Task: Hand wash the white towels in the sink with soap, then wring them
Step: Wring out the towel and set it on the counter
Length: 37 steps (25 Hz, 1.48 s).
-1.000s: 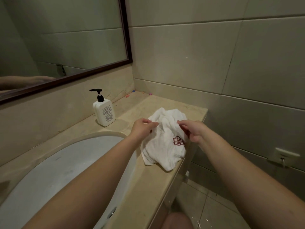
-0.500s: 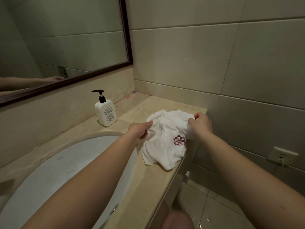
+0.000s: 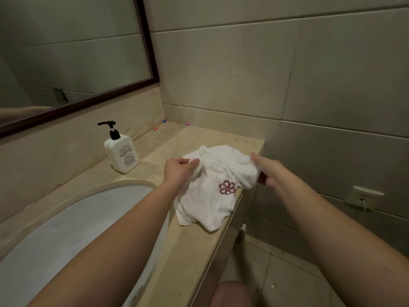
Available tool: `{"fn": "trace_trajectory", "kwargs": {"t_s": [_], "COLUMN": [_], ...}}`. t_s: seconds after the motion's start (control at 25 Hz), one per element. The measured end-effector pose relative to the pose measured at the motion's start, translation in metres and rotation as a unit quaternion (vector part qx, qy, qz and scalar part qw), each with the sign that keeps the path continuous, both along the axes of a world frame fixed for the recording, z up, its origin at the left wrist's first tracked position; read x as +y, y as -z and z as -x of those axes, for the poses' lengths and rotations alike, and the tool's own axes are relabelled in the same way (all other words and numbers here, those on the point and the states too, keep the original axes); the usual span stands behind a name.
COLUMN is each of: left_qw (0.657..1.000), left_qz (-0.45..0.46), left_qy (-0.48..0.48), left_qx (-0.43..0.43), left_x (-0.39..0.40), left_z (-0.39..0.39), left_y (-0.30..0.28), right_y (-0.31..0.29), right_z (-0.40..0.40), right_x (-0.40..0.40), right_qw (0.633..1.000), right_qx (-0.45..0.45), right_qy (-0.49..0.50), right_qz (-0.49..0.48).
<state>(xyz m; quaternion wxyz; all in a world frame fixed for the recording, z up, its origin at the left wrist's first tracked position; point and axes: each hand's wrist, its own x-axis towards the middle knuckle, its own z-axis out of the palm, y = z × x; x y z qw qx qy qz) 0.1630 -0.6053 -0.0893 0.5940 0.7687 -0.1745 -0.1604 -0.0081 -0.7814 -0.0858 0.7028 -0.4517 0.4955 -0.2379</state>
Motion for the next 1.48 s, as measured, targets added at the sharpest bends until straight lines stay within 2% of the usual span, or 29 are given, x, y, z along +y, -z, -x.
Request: {"fn": "trace_trajectory", "kwargs": {"t_s": [0.12, 0.24, 0.28, 0.36, 0.44, 0.52, 0.6, 0.68, 0.76, 0.88, 1.0, 1.12, 1.24, 1.4, 1.48], "left_qw": [0.995, 0.996, 0.996, 0.995, 0.992, 0.982, 0.977, 0.976, 0.977, 0.967, 0.963, 0.984, 0.989, 0.984, 0.981], "left_qz": [-0.090, -0.057, -0.031, -0.010, -0.004, 0.020, 0.026, 0.018, -0.008, -0.059, -0.014, 0.067, 0.132, 0.175, 0.195], "left_qy": [-0.038, -0.027, -0.019, -0.002, 0.001, -0.007, -0.021, -0.036, -0.035, 0.039, 0.058, -0.001, -0.001, 0.005, 0.004], "left_qx": [0.013, 0.067, 0.084, 0.101, 0.127, 0.186, 0.210, 0.215, 0.210, 0.245, 0.264, 0.163, 0.073, 0.012, -0.007], "left_x": [0.002, 0.002, 0.001, 0.001, 0.003, 0.002, 0.001, 0.000, 0.004, 0.009, 0.011, 0.006, -0.003, -0.027, -0.041], "left_z": [-0.006, -0.006, -0.006, -0.006, -0.006, -0.007, -0.011, -0.017, -0.021, -0.022, -0.015, -0.013, -0.015, -0.025, -0.027], "left_y": [0.005, -0.001, -0.003, -0.006, -0.009, -0.011, -0.012, -0.011, -0.009, -0.009, -0.017, -0.031, -0.060, -0.116, -0.146], "right_y": [0.004, 0.007, 0.007, 0.005, 0.000, 0.003, 0.009, 0.010, 0.006, -0.003, -0.012, -0.037, -0.075, -0.139, -0.174], "right_z": [0.013, 0.017, 0.015, 0.012, 0.013, 0.015, 0.018, 0.022, 0.021, 0.021, 0.023, 0.024, 0.028, 0.051, 0.070], "right_x": [0.001, 0.004, 0.004, 0.000, -0.003, -0.005, -0.006, -0.009, -0.013, -0.012, -0.010, -0.016, -0.026, -0.057, -0.071], "right_qw": [0.993, 0.989, 0.993, 0.998, 0.981, 0.974, 0.984, 0.990, 0.993, 0.987, 0.968, 0.944, 0.931, 0.900, 0.892], "right_qx": [0.033, 0.039, 0.023, -0.049, -0.149, -0.197, -0.147, -0.113, -0.105, -0.043, -0.011, -0.065, -0.115, -0.050, -0.021], "right_qy": [-0.072, -0.117, -0.093, 0.032, 0.122, 0.100, 0.048, 0.022, 0.046, 0.082, 0.100, 0.156, 0.153, 0.143, 0.144], "right_qz": [-0.090, -0.087, -0.064, 0.009, 0.015, -0.056, -0.093, -0.085, -0.021, 0.128, 0.229, 0.284, 0.312, 0.409, 0.428]}}
